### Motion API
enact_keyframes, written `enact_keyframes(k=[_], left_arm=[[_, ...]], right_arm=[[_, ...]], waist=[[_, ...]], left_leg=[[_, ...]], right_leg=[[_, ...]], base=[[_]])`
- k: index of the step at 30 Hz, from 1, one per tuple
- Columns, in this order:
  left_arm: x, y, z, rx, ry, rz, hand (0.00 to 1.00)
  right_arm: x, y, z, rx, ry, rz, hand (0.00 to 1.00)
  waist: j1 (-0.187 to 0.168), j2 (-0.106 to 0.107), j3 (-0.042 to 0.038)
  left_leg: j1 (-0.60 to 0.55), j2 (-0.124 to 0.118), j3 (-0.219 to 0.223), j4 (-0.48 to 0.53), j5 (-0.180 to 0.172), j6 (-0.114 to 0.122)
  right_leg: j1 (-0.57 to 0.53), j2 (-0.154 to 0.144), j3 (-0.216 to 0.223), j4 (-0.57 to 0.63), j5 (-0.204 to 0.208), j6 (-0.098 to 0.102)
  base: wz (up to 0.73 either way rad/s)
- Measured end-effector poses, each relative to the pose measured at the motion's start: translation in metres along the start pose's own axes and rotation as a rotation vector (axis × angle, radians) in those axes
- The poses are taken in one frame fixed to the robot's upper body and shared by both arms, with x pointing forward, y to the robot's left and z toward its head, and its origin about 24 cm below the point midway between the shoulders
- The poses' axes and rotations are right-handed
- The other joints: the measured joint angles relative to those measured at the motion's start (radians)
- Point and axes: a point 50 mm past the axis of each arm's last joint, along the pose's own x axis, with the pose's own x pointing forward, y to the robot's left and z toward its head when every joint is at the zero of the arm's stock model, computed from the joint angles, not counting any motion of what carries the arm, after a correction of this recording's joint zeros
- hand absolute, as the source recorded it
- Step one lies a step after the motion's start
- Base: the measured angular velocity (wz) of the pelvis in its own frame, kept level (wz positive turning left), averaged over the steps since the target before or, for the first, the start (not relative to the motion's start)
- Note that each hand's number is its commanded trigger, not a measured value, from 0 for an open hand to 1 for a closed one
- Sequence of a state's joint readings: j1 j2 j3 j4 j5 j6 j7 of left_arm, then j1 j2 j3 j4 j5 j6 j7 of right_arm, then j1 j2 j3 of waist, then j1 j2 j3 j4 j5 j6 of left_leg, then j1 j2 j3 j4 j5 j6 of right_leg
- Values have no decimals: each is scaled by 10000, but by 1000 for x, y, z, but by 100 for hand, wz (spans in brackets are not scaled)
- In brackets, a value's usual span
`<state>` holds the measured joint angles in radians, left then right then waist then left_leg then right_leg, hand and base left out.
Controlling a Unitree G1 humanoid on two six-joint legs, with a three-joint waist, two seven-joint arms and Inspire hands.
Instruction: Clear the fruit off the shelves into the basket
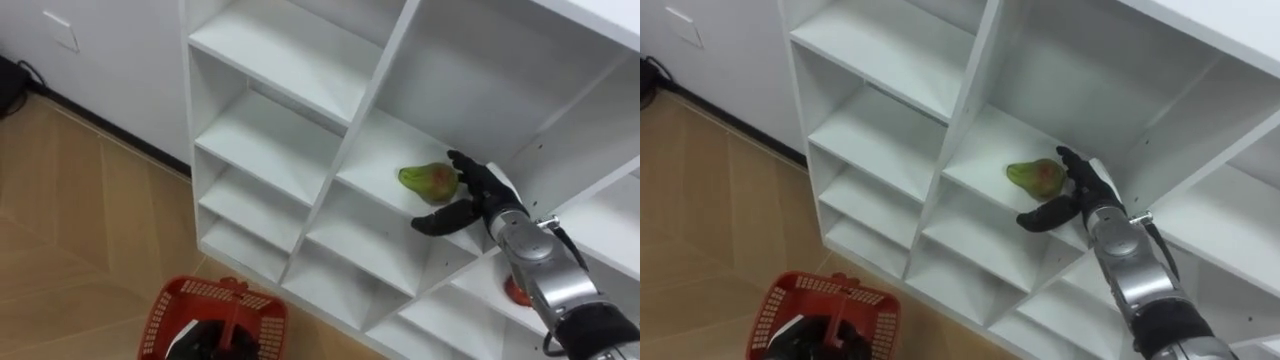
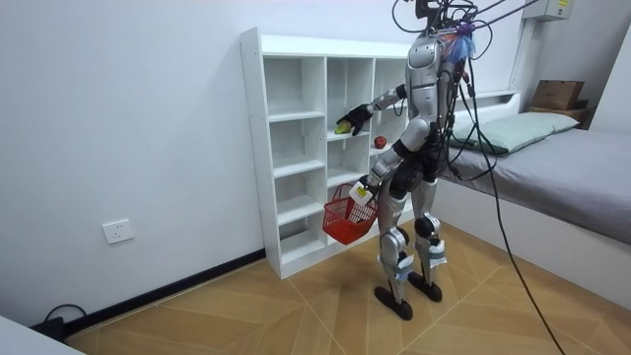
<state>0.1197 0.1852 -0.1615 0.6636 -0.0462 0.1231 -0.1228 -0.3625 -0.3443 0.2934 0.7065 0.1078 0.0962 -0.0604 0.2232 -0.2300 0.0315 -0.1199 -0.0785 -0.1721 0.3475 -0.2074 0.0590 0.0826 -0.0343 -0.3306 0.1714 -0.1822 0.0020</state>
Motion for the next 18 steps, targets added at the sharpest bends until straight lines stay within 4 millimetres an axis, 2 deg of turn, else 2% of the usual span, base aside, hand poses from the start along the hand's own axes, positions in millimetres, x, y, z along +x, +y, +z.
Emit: enact_keyframes(k=[3, 6, 12, 14, 18], left_arm=[[0, 0, 0, 3, 5, -7, 100], [0, -1, -2, 44, 86, -46, 100], [1, -4, -3, 82, 114, -106, 100], [1, -6, -2, 116, 92, -149, 100], [1, -6, -2, 149, 89, -180, 100]], right_arm=[[0, 0, 0, 14, 6, -47, 0], [0, 4, 1, 71, -27, -219, 0], [1, 9, 5, -67, -194, -576, 0], [1, 9, 6, -8, -300, -700, 0], [1, 14, 9, 152, -561, -789, 0]], waist=[[-3, 35, -23], [-23, 154, -85], [-271, 614, -220], [-350, 762, -217], [-529, 829, -189]], left_leg=[[-8, 1, 1, 6, 1, 1], [-18, -1, -1, 7, 2, 2], [-5, -9, -8, -11, 16, 7], [9, -7, 2, -35, 20, 3], [20, -3, -7, -96, 53, -11]], right_leg=[[-9, -1, -7, 0, 0, 0], [-20, -6, -4, -1, 0, 0], [3, -11, -5, -3, 0, 0], [29, -12, -6, -5, 0, 0], [21, -12, -12, -9, -1, -1]], base=[[0], [0], [0], [0], [0]])
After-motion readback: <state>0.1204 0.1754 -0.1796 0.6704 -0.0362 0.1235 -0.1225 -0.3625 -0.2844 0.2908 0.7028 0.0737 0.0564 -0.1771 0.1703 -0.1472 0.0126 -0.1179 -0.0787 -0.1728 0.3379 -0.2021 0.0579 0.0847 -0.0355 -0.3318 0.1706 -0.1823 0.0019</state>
